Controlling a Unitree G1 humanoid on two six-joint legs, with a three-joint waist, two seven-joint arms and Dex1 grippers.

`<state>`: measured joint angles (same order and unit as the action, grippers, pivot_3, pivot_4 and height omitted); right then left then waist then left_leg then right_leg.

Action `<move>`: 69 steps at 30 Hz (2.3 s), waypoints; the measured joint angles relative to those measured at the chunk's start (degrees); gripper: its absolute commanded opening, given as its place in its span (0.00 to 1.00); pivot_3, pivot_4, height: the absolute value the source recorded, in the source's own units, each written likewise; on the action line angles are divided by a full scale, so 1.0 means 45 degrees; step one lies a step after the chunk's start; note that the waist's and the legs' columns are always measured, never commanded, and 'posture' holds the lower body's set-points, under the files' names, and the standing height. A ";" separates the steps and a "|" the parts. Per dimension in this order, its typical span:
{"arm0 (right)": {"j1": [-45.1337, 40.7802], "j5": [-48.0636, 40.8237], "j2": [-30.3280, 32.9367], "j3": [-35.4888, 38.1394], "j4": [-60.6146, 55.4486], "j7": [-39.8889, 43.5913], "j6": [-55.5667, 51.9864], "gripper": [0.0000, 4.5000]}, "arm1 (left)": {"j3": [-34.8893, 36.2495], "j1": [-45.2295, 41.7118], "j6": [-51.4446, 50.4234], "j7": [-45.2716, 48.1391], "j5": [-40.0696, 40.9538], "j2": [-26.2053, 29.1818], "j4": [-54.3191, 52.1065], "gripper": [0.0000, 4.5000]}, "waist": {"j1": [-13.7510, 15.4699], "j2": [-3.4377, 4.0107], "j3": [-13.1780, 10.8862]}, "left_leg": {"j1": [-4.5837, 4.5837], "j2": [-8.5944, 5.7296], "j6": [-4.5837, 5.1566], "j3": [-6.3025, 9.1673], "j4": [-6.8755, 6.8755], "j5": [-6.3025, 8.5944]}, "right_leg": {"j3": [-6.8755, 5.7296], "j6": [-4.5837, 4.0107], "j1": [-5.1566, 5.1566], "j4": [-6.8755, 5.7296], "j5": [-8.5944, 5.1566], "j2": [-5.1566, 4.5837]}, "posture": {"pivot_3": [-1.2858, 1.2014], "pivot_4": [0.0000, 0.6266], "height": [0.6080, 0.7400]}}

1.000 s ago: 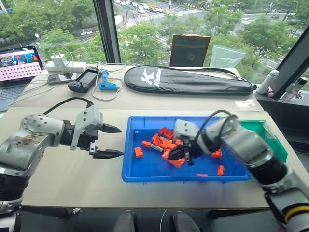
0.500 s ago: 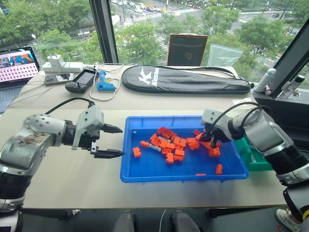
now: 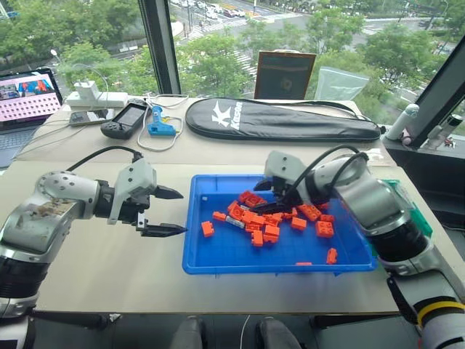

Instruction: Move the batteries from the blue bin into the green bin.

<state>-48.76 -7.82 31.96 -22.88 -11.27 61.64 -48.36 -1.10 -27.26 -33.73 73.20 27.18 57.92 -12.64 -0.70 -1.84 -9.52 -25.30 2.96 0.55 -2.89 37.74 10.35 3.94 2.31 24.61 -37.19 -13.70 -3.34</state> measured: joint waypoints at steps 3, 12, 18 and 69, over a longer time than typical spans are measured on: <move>0.0190 -0.0058 -0.0486 -0.0851 -0.0384 -0.0240 -0.0508 0.68 | 0.0000 0.0000 0.0029 -0.0004 -0.0034 0.0000 -0.0002 1.00 | 0.0004 0.0000 0.0000 | -0.0001 -0.0001 0.0000 0.0000 0.0000 0.0000 | 0.0000 -0.0001 0.0001 0.0000 0.0000 0.0000 | 0.52 0.24 0.95; 0.0231 0.0148 -0.0782 -0.1762 0.0227 -0.0997 -0.1027 0.68 | 0.0000 0.0001 0.0026 -0.0105 -0.0039 0.0001 -0.0045 1.00 | -0.0025 0.0000 0.0000 | 0.0000 0.0000 0.0000 0.0000 0.0000 0.0000 | 0.0000 -0.0003 0.0002 -0.0002 0.0001 0.0001 | 0.52 0.24 0.95; 0.0235 0.0554 -0.0778 -0.2020 0.0775 -0.1429 -0.1015 0.68 | 0.0001 0.0006 0.0023 -0.0129 -0.0031 0.0002 -0.0085 1.00 | -0.0025 0.0000 0.0000 | 0.0000 0.0000 0.0000 0.0002 -0.0001 0.0000 | 0.0000 -0.0003 0.0003 -0.0003 0.0001 0.0004 | 0.52 0.24 0.95; 0.5296 -0.0089 0.8714 0.5292 0.3404 -0.0785 0.0185 0.06 | 0.0292 -0.3654 -0.1375 -0.0647 0.2357 -0.3448 0.1310 1.00 | -0.0196 0.0005 -0.0016 | 0.0020 -0.0023 0.0029 -0.0004 0.0014 0.0018 | 0.0031 0.0026 -0.0037 0.0020 0.0003 -0.0007 | 0.52 0.24 0.95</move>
<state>-24.93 -8.22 71.17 0.94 4.04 58.10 -47.52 0.22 -43.70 -39.92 70.29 37.79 42.41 -6.75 -1.59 -1.82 -9.59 -25.21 2.86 0.68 -2.91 37.81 10.43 4.08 2.42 24.45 -37.10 -13.69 -3.37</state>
